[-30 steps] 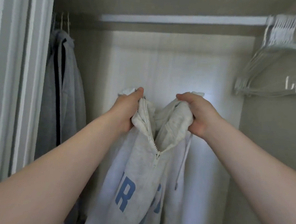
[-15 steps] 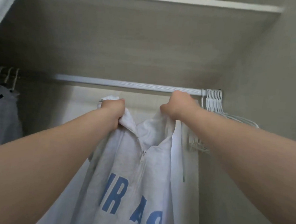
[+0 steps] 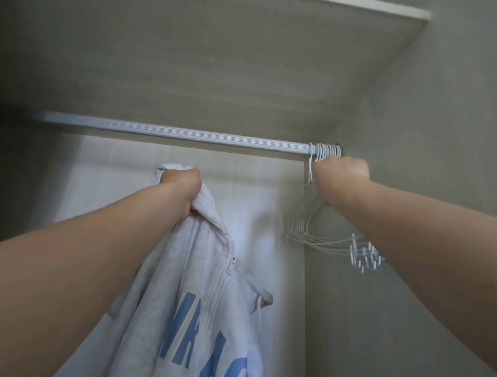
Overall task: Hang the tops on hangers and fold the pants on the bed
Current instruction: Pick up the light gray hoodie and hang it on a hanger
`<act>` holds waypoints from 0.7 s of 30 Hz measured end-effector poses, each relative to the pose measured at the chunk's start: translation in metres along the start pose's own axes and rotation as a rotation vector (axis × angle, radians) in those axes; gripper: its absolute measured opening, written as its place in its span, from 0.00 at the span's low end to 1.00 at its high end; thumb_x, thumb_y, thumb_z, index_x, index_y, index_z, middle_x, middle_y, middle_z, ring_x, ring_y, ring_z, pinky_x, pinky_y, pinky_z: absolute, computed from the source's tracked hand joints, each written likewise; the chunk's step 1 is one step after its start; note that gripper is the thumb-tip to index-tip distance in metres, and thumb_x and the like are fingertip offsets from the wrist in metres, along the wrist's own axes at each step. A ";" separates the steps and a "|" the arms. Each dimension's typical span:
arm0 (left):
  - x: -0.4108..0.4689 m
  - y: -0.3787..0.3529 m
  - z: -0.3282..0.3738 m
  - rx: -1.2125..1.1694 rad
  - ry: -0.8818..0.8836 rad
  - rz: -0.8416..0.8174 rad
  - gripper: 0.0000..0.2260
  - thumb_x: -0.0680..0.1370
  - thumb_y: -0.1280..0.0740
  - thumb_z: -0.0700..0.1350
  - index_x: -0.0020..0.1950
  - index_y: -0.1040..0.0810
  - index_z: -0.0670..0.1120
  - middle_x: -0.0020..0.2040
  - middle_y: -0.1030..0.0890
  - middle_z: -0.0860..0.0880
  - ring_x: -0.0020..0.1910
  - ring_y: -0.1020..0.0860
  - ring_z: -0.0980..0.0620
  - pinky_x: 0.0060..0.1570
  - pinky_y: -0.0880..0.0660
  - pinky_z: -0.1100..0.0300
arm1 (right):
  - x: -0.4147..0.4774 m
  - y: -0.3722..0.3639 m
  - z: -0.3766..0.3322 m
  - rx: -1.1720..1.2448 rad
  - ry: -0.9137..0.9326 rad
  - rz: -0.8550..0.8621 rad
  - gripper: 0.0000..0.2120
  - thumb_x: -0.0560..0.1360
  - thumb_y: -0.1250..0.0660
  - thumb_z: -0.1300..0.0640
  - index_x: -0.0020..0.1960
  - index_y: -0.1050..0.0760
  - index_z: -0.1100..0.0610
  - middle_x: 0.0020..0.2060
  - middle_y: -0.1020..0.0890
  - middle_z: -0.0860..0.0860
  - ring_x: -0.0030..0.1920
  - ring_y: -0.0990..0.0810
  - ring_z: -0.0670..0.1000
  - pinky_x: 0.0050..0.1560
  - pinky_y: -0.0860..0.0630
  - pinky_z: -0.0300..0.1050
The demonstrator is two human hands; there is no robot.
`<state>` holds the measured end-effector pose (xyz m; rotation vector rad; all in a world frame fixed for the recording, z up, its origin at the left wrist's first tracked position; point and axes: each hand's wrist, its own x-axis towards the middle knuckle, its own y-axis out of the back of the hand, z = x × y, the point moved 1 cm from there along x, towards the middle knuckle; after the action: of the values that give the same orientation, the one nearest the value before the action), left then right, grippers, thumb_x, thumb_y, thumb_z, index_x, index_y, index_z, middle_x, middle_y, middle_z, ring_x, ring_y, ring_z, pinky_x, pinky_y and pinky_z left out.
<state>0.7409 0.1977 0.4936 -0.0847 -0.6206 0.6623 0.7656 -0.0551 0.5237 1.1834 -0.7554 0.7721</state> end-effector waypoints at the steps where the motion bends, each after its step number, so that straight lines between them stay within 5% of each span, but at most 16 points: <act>1: -0.001 0.002 0.001 0.016 -0.002 -0.005 0.11 0.82 0.37 0.47 0.41 0.32 0.47 0.55 0.24 0.42 0.50 0.23 0.44 0.61 0.22 0.43 | 0.001 -0.002 0.000 0.019 0.002 0.017 0.17 0.78 0.38 0.65 0.66 0.24 0.57 0.61 0.20 0.53 0.61 0.20 0.58 0.47 0.29 0.47; 7: 0.002 0.011 -0.005 -0.045 0.041 -0.016 0.05 0.82 0.36 0.46 0.53 0.29 0.45 0.52 0.22 0.43 0.55 0.19 0.42 0.63 0.23 0.43 | 0.005 -0.004 0.008 0.289 -0.044 0.077 0.13 0.78 0.40 0.67 0.61 0.24 0.62 0.58 0.21 0.60 0.57 0.20 0.64 0.46 0.29 0.49; 11: -0.003 0.017 -0.007 -0.005 0.029 -0.006 0.07 0.82 0.34 0.47 0.56 0.28 0.45 0.46 0.21 0.46 0.46 0.20 0.46 0.59 0.22 0.49 | 0.003 -0.007 0.005 0.708 -0.141 -0.001 0.08 0.79 0.40 0.63 0.55 0.25 0.64 0.54 0.20 0.64 0.46 0.21 0.61 0.41 0.29 0.46; 15: -0.027 0.027 -0.002 0.039 0.020 -0.012 0.05 0.82 0.35 0.47 0.50 0.29 0.47 0.40 0.24 0.48 0.36 0.23 0.50 0.41 0.24 0.56 | -0.019 -0.011 -0.009 1.360 -0.262 -0.113 0.10 0.82 0.45 0.65 0.50 0.25 0.59 0.29 0.30 0.57 0.21 0.33 0.51 0.27 0.38 0.37; 18: -0.053 0.038 0.013 0.073 0.011 0.014 0.08 0.82 0.37 0.45 0.45 0.32 0.48 0.38 0.26 0.47 0.35 0.23 0.49 0.38 0.26 0.58 | -0.042 -0.002 -0.022 1.809 -0.392 -0.153 0.11 0.79 0.46 0.66 0.41 0.35 0.53 0.29 0.36 0.54 0.20 0.40 0.48 0.28 0.42 0.34; 21: -0.084 0.047 0.029 0.110 -0.018 0.055 0.08 0.82 0.38 0.44 0.44 0.33 0.49 0.38 0.26 0.47 0.39 0.23 0.47 0.40 0.27 0.58 | -0.057 0.012 -0.029 1.989 -0.364 -0.226 0.09 0.76 0.41 0.64 0.43 0.38 0.53 0.30 0.37 0.53 0.18 0.42 0.47 0.25 0.43 0.34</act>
<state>0.6470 0.1813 0.4623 0.0063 -0.6000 0.7498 0.7285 -0.0314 0.4757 3.1511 0.1811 1.0601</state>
